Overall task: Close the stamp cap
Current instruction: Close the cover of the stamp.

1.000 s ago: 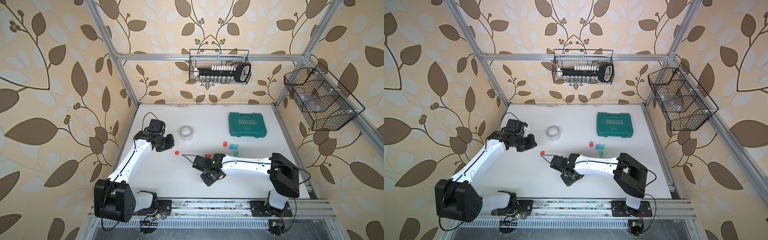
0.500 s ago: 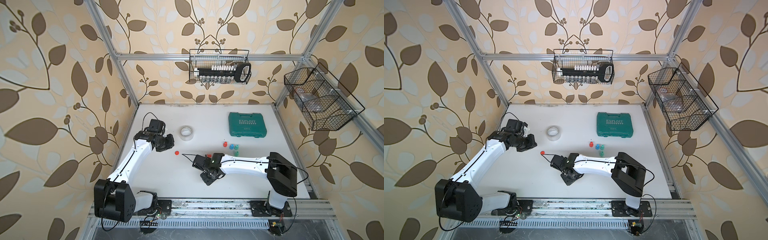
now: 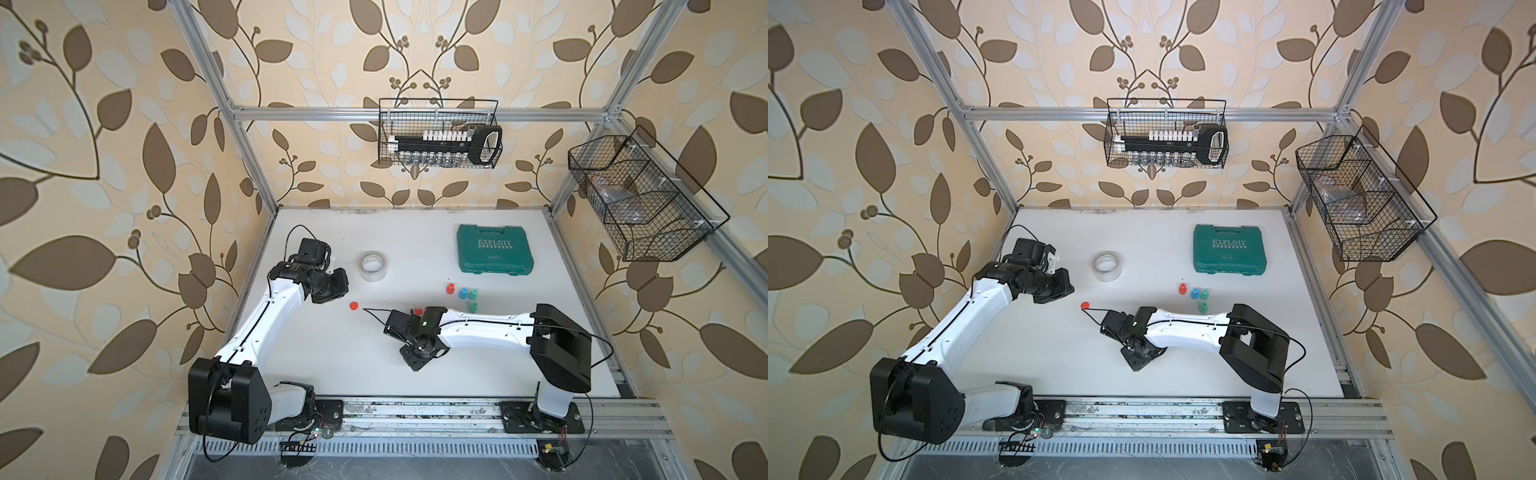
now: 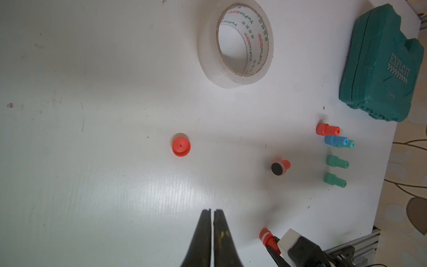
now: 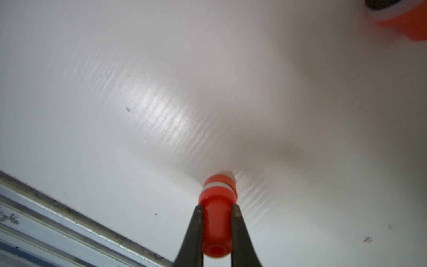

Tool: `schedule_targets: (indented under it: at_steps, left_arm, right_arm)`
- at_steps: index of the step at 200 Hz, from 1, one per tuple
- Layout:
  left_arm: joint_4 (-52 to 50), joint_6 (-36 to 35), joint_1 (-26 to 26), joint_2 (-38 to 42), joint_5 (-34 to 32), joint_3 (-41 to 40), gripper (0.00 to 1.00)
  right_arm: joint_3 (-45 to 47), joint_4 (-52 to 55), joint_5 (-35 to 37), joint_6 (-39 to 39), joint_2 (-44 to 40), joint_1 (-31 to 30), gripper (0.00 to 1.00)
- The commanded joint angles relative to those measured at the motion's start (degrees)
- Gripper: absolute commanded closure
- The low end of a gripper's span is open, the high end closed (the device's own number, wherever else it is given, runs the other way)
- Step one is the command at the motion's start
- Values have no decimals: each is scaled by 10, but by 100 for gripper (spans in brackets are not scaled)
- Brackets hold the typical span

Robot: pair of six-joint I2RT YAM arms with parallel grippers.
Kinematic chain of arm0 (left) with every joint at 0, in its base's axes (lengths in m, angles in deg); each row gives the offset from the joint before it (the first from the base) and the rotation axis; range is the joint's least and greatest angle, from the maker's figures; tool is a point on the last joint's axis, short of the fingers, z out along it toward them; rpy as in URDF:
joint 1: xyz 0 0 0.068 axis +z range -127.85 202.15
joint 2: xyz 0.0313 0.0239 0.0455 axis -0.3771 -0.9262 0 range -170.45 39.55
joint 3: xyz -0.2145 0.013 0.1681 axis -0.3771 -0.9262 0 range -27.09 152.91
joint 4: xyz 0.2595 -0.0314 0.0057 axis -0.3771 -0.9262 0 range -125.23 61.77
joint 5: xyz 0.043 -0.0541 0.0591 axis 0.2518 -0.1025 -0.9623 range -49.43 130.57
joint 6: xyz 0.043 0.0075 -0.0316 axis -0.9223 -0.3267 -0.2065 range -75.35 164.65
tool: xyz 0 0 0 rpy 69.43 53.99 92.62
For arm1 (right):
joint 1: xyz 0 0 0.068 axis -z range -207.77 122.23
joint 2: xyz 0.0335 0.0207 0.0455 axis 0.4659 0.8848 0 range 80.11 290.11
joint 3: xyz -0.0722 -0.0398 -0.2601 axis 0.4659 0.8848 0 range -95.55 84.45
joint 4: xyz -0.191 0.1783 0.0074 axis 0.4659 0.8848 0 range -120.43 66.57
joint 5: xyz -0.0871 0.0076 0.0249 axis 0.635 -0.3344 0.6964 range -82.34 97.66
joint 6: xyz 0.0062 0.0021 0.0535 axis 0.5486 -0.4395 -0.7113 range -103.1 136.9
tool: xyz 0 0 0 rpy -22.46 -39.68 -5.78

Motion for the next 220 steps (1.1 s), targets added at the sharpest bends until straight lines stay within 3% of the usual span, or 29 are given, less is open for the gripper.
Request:
schedule_targets:
  at_steps: [1,220]
  left_arm:
    - [-1,-15,6,-1,2,1,92]
    - [-2,-17,6,-5,4,1,92]
  right_arm:
    - [6,5,10,1,4,3,100]
    - [11,19,-18,9,22,4,100]
